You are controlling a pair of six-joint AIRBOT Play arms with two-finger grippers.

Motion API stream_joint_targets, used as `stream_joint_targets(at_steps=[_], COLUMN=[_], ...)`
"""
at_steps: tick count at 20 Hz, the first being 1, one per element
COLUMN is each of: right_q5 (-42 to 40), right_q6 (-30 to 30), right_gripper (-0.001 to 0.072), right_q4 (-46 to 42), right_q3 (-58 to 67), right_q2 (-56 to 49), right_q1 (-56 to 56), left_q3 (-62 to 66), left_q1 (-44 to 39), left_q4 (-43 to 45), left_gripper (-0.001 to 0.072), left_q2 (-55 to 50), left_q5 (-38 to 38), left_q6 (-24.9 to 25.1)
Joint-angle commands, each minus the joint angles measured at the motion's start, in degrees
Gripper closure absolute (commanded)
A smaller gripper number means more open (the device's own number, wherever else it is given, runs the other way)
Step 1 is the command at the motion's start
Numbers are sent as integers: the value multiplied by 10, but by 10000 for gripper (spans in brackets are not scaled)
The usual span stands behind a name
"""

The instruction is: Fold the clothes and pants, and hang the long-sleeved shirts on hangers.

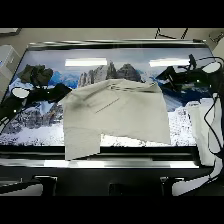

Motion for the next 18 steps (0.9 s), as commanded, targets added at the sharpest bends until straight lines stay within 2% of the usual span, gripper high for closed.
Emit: stream_joint_targets(at_steps=[1,3,5,7,10,15,16,18], right_q5=[177,297,314,265,209,202,202,199], right_q6=[-23,-23,-23,-29,-52,-55,-55,-57], right_gripper=[150,139,139,139,139,139,140,160], right_q4=[-65,-181,-263,-272,-269,-264,-264,-272], right_q3=[12,3,-50,-140,-256,-307,-307,-311], right_q2=[-2,10,46,103,169,192,192,192], right_q1=[-81,-141,-180,-202,-204,-204,-204,-203], left_q3=[29,23,-22,-90,-146,-150,-150,-150], left_q1=[80,137,168,177,168,126,114,94], left_q4=[62,128,178,165,130,106,106,103], left_gripper=[149,150,175,176,176,182,234,389], left_q2=[-16,-18,-19,-19,-21,-46,-53,-58], left_q5=[-198,-330,-386,-364,-280,-227,-223,-202], left_q6=[9,8,4,23,46,47,47,40])
